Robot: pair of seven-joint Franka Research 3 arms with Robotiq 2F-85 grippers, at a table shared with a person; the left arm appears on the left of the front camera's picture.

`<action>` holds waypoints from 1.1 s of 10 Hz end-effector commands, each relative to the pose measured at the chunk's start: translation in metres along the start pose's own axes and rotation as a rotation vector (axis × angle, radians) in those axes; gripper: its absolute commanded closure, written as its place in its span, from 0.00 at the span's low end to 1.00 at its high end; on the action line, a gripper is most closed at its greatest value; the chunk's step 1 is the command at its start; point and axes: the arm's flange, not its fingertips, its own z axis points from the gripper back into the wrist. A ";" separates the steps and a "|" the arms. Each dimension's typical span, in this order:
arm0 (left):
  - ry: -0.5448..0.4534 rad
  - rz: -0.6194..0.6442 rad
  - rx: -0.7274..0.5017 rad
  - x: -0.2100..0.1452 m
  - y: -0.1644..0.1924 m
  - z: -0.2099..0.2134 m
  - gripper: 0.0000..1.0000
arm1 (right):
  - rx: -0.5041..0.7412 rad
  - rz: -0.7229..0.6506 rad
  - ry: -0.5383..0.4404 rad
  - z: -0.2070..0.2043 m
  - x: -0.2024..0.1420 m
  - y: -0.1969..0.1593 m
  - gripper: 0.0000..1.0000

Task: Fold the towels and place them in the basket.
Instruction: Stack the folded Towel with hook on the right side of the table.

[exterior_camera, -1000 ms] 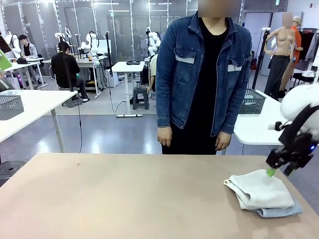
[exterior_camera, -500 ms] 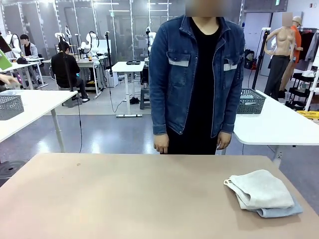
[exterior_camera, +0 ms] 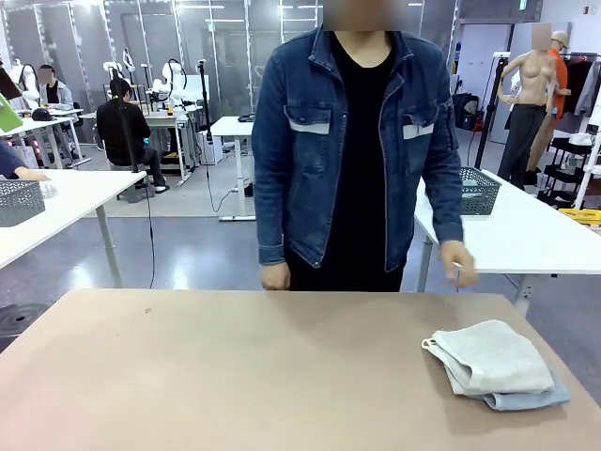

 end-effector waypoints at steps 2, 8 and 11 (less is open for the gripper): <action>0.005 0.001 0.014 -0.002 -0.002 0.000 0.00 | -0.064 -0.075 0.033 -0.015 0.000 0.003 0.25; 0.005 0.001 0.014 -0.002 -0.002 0.000 0.00 | -0.026 0.014 -0.001 0.005 -0.002 0.010 0.25; 0.005 0.001 0.014 -0.002 -0.002 0.000 0.00 | -0.026 0.014 -0.001 0.005 -0.002 0.010 0.25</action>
